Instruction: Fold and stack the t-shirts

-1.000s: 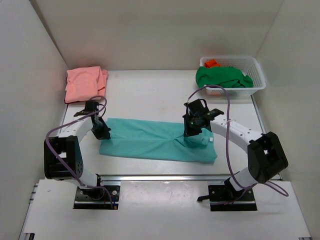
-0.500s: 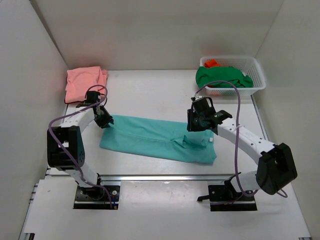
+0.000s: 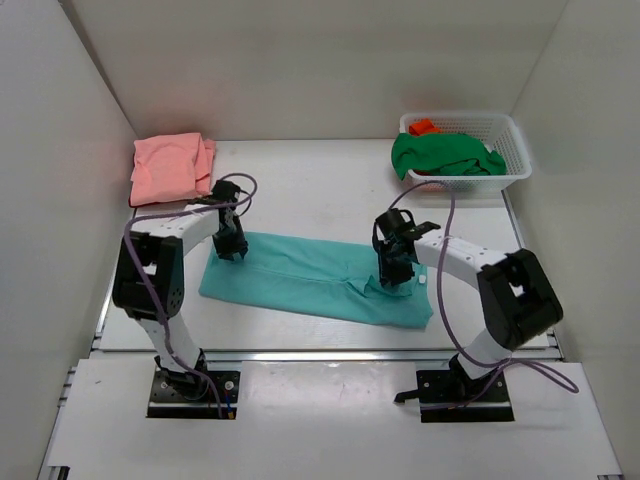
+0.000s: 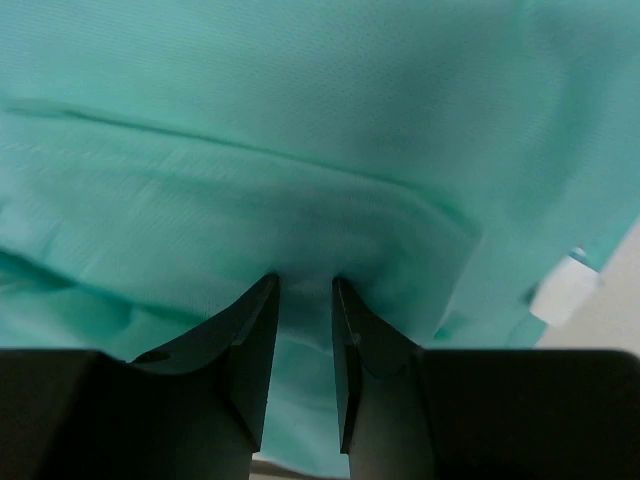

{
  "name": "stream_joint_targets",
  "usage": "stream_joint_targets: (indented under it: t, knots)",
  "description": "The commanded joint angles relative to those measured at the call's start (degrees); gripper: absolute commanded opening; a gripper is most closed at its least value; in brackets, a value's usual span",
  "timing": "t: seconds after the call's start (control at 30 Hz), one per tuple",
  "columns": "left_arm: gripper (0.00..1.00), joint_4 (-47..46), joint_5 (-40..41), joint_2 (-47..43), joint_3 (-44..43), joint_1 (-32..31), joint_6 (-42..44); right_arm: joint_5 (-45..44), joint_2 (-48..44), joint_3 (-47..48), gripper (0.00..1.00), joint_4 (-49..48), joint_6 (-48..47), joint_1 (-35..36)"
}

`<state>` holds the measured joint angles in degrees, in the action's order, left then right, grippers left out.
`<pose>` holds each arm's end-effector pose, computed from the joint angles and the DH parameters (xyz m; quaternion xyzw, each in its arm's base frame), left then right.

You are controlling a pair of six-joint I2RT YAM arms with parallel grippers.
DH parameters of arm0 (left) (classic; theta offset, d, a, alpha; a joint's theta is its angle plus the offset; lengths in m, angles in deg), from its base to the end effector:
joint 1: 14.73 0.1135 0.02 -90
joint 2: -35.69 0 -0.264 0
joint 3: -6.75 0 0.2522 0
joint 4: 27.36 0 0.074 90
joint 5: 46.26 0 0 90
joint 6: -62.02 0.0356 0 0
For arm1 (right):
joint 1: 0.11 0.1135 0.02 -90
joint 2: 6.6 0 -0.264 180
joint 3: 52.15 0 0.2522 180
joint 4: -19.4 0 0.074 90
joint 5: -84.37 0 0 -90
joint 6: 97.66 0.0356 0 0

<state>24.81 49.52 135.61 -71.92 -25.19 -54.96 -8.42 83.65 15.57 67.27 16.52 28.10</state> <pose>0.3269 -0.0567 0.1773 -0.1492 0.9770 0.0010 0.1524 0.2571 0.1360 0.1777 -0.0305 0.9847 0.0536 0.1633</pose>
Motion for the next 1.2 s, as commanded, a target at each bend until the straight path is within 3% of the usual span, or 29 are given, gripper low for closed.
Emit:
stream_joint_targets:
  t: [0.0,0.17,0.37,0.47,0.57,0.67,0.77,0.9,1.03,1.17]
  knots:
    - [0.41,5.96,3.54,3.09,1.00,0.70,2.46,1.82,5.96,2.11,0.26,0.08,-0.45,-1.48]
    - [0.39,11.68,1.00,7.30,-0.04,0.09,4.22,4.02,17.20,11.86,0.25,0.87,-2.99,-1.04]
    - [0.35,12.91,-7.70,1.00,8.10,-3.51,1.94,6.99,34.16,36.80,0.26,4.56,-5.64,-2.10]
    - [0.32,12.83,-13.77,-3.66,13.39,-6.41,-0.43,10.24,45.51,56.48,0.26,9.55,-8.27,-2.36]
    - [0.30,12.48,-19.74,-9.19,18.66,-10.28,-3.85,14.89,58.51,87.26,0.27,16.58,-10.03,-3.24]
    - [0.25,10.55,-26.07,-15.61,23.76,-12.48,-8.51,19.12,67.14,102.03,0.28,18.19,-9.16,-4.39]
    - [0.22,8.70,-32.22,-20.62,26.23,-12.39,-12.20,20.55,59.72,92.79,0.23,11.72,-10.38,-5.36]
    - [0.24,8.26,-35.05,-23.37,19.30,-10.82,-14.50,16.07,47.31,80.44,0.24,2.30,-15.22,-3.60]
    - [0.25,8.96,-37.07,-21.35,10.61,-9.14,-14.94,12.91,38.27,80.17,0.27,3.94,-16.19,-3.42]
    - [0.24,6.16,-37.25,-16.96,3.75,-6.08,-15.03,9.47,25.54,67.48,0.30,4.57,-17.24,-1.41]
